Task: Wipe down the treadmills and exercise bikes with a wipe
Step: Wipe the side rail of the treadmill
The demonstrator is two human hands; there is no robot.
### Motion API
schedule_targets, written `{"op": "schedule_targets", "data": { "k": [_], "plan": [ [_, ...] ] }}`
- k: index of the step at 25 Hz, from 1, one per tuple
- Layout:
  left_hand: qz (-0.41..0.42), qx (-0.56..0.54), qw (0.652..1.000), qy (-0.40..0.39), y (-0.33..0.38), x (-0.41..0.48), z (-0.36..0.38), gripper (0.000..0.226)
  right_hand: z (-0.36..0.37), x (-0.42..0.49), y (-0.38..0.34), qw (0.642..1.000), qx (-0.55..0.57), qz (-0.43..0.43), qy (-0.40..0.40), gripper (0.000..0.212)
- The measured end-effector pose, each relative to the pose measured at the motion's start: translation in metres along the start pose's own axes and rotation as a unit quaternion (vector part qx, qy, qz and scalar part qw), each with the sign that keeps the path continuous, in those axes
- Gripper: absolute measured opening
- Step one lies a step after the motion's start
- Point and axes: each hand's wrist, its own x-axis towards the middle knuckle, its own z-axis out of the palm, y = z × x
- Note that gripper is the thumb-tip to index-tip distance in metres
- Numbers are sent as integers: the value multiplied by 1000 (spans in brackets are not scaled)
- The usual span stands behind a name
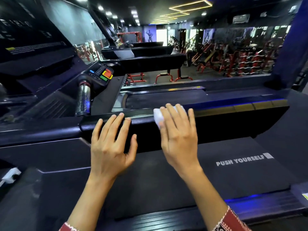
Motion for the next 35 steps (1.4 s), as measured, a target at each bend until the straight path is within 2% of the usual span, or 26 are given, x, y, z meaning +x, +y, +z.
{"op": "schedule_targets", "data": {
  "k": [2, 4, 7, 9, 13, 14, 17, 19, 20, 22, 24, 25, 27, 29, 30, 33, 34, 35],
  "plan": [
    [-6, 8, 1000, 3, -19, -5, -8, 37, 12, 19, -24, 998, -14, 59, -12, 37],
    [-12, 11, 1000, 7, -41, -13, -16, 37, 24, 37, -62, 997, 9, 69, -36, 39],
    [-12, 5, 1000, 10, -86, -28, -31, 37, 35, 19, -125, 996, 54, -28, -72, 39],
    [-11, -4, 1000, 7, -118, -36, -41, 37, 36, 2, -144, 994, 70, -65, -61, 37],
    [-23, -19, 1000, 2, -173, -49, -59, 38, 54, 17, -181, 998, -15, 61, -14, 30],
    [-25, -23, 999, 0, -187, -54, -64, 38, 63, 24, -203, 997, -28, 67, -16, 27],
    [-13, -22, 1000, -7, -229, -73, -77, 39, 81, 11, -264, 997, 30, -35, -54, 31],
    [-20, -14, 1000, -10, -251, -83, -82, 42, 78, -10, -261, 995, 36, -78, -57, 38],
    [-31, -9, 999, -11, -262, -88, -84, 44, 75, -15, -254, 997, 6, -64, -52, 41],
    [-41, -5, 999, -15, -278, -97, -86, 48, 77, -7, -249, 998, -58, 22, -32, 41],
    [-33, -12, 999, -22, -285, -104, -86, 50, 91, 15, -272, 995, -59, 80, -18, 36],
    [-30, -13, 999, -24, -288, -108, -85, 51, 99, 22, -292, 997, -39, 63, -22, 34],
    [-24, -9, 1000, -18, -291, -112, -86, 53, 109, 12, -321, 998, 10, -35, -44, 34],
    [-26, -8, 1000, -10, -294, -116, -87, 53, 104, -5, -315, 992, 8, -108, -58, 39],
    [-28, -12, 1000, -7, -296, -117, -87, 52, 99, -6, -303, 993, -15, -102, -49, 40],
    [-27, -16, 1000, 1, -304, -121, -88, 52, 106, 18, -302, 996, -89, 26, -16, 34],
    [-26, -19, 999, 3, -304, -122, -87, 52, 112, 27, -314, 995, -91, 36, -6, 31],
    [-25, -22, 999, 5, -304, -124, -87, 52, 118, 30, -328, 996, -83, 12, 0, 30]
  ]
}}
